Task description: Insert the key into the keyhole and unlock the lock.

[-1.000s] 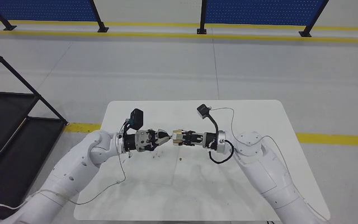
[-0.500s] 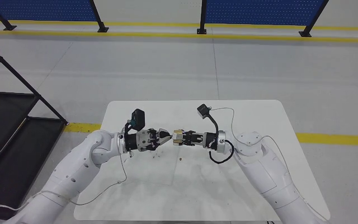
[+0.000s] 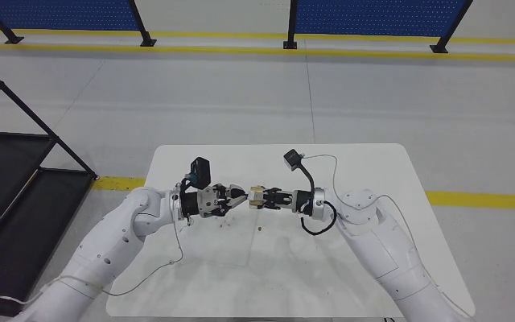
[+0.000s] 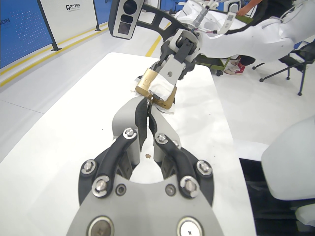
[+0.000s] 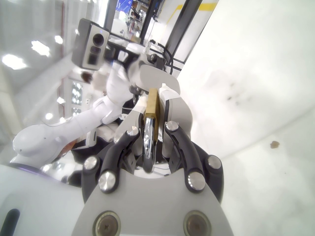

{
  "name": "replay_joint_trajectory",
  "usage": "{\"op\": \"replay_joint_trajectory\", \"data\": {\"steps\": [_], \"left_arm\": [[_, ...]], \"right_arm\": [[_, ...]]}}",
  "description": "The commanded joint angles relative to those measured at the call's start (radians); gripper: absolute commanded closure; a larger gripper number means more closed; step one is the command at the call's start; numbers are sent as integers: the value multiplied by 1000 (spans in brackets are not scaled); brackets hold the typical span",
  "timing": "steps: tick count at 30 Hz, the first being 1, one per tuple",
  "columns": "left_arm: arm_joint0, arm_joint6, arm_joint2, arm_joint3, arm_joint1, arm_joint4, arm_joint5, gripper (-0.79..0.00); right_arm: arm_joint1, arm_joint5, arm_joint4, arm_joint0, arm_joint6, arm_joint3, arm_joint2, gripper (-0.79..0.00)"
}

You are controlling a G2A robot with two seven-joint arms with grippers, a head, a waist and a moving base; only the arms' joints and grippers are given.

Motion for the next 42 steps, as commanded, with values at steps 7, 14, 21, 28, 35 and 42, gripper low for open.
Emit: {"op": "replay_joint_trajectory", "data": {"steps": [7, 14, 21, 28, 35, 42], "left_arm": [[17, 37, -15, -16, -6, 63, 26, 0], [34, 61, -27, -28, -10, 109, 38, 0], [44, 81, -37, -34, -15, 138, 51, 0], [55, 111, -48, -38, -19, 170, 60, 0], [63, 124, -58, -45, -23, 200, 65, 0], [75, 132, -65, -55, -26, 228, 73, 0]], "right_arm": [[0, 0, 0, 0, 0, 0, 0, 0], [0, 0, 0, 0, 0, 0, 0, 0], [0, 0, 0, 0, 0, 0, 0, 0], [0, 0, 0, 0, 0, 0, 0, 0], [0, 0, 0, 0, 0, 0, 0, 0], [0, 0, 0, 0, 0, 0, 0, 0]]}}
